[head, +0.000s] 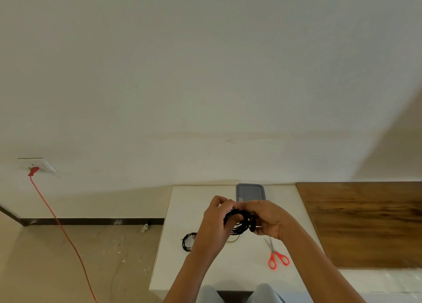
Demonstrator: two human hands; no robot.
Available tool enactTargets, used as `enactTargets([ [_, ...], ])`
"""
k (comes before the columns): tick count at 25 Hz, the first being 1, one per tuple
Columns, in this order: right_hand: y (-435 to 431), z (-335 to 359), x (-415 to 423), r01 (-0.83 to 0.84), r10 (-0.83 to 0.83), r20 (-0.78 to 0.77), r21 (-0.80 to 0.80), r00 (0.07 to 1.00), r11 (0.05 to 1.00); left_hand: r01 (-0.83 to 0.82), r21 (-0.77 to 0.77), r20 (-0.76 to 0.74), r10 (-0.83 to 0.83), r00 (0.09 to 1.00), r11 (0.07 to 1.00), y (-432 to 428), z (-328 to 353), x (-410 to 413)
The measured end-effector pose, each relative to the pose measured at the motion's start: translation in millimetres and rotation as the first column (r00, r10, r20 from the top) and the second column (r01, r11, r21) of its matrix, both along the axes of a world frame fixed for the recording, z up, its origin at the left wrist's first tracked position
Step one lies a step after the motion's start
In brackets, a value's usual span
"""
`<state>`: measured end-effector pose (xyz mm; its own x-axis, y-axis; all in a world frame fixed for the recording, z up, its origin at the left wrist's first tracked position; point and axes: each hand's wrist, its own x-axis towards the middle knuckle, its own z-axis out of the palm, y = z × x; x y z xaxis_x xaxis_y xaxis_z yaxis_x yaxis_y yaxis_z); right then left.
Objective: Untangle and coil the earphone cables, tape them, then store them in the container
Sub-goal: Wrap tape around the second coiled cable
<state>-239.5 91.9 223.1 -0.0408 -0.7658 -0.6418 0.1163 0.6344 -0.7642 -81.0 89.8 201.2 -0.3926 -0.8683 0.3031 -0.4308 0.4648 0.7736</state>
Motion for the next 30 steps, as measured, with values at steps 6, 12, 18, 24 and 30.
enactTargets([
  [6, 4, 3, 2, 0.063, -0.084, -0.12, -0.17, 0.989, 0.984, -0.011, 0.059, -0.068, 0.015, 0.998, 0.998, 6, -1, -3],
  [12, 5, 7, 7, 0.072, -0.164, -0.223, -0.371, 0.961, 0.926, -0.101, 0.279, -0.229, 0.169, 0.959, 0.955, 12, 5, -7],
  [18, 1, 3, 8, -0.02, -0.1, -0.287, -0.387, 0.953, 0.922, -0.111, 0.263, -0.171, 0.159, 0.972, 0.958, 9, 4, -8],
  [24, -1, 3, 9, -0.125, -0.095, -0.405, -0.485, 0.91, 0.866, -0.165, 0.343, -0.145, 0.226, 0.963, 0.925, 9, 3, -9],
  [30, 3, 5, 10, -0.208, -0.097, -0.438, -0.597, 0.894, 0.775, -0.234, 0.398, -0.147, 0.314, 0.938, 0.887, 4, 6, -12],
])
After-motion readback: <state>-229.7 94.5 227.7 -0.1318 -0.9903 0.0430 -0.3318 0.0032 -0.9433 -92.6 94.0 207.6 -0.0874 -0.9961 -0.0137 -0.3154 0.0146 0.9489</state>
